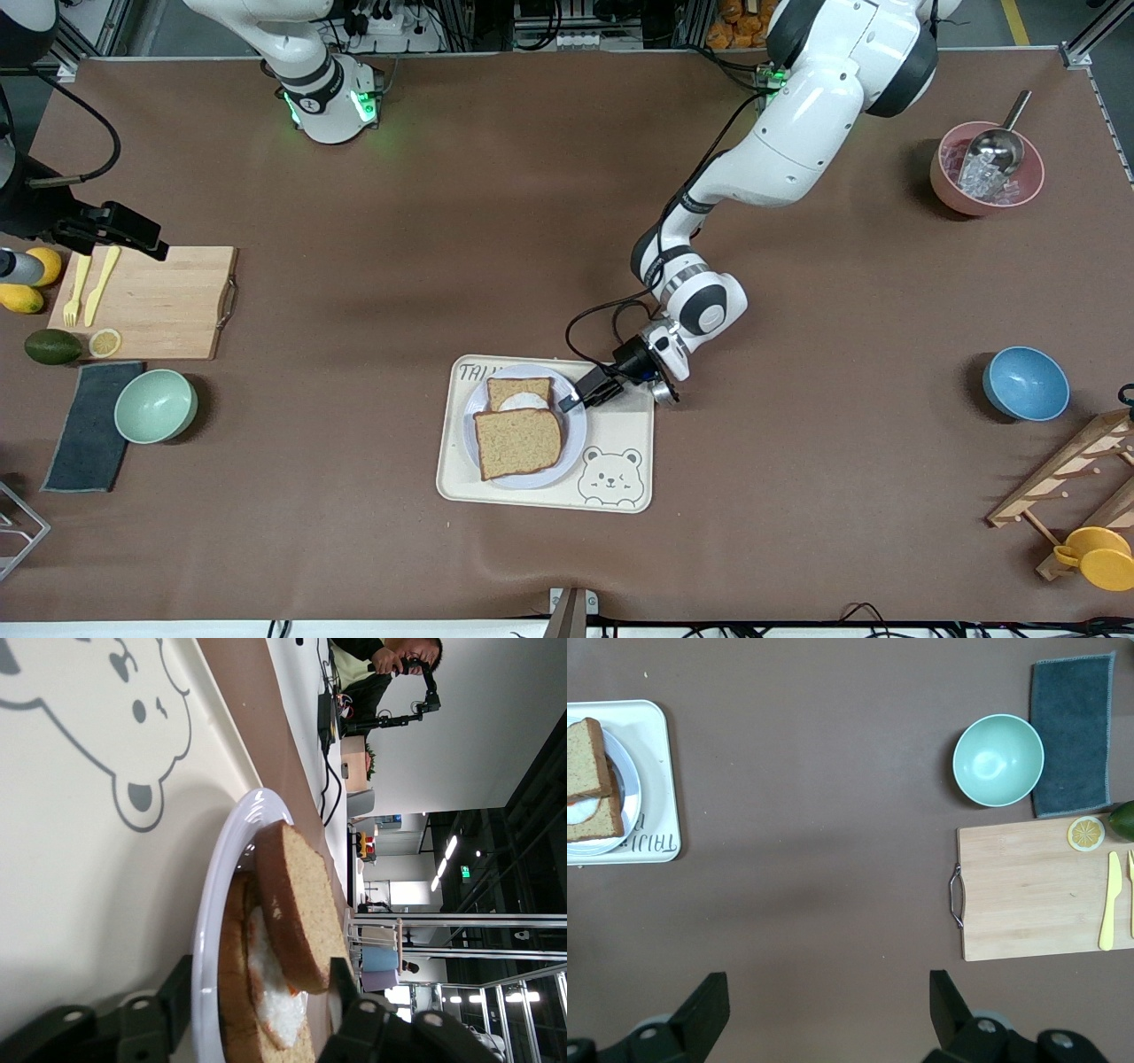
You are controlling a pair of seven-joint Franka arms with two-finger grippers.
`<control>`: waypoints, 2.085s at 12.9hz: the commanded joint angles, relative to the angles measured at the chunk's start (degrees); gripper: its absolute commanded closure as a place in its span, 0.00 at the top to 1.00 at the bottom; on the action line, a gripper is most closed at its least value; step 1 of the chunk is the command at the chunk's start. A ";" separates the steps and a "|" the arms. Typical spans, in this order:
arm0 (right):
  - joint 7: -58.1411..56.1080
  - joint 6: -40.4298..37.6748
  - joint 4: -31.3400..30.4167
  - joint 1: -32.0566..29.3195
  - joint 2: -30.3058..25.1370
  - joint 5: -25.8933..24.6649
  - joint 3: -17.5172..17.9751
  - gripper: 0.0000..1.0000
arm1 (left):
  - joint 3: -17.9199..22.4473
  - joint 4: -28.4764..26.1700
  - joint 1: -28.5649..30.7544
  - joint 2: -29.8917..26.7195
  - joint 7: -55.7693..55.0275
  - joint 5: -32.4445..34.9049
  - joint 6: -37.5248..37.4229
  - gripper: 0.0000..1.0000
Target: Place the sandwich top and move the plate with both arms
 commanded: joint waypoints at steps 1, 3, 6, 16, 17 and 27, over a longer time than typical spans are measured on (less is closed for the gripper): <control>0.73 0.64 -0.79 -1.03 -0.43 -0.65 0.81 1.00 | 0.31 -1.08 0.20 -2.50 1.95 -1.96 0.42 1.00; 0.73 0.73 -0.79 -1.03 -0.43 -0.65 0.81 1.00 | 0.31 -2.58 0.29 -4.52 1.95 -1.96 2.52 1.00; 0.73 0.64 -0.88 -1.03 -0.43 -0.56 0.81 1.00 | 0.05 -2.58 0.29 -8.65 1.16 -1.87 13.92 1.00; 0.73 0.64 -0.88 -1.03 -0.43 -0.47 0.81 1.00 | -0.57 -3.72 2.58 -17.01 1.33 6.55 41.44 1.00; 0.73 0.64 -0.88 -0.94 -0.43 -0.47 0.81 1.00 | -0.57 -4.85 2.93 -17.88 1.51 7.52 42.51 1.00; 0.73 0.64 -1.14 -1.12 -0.61 -0.47 0.72 1.00 | -10.94 -20.41 22.34 -23.95 -9.09 39.22 42.44 1.00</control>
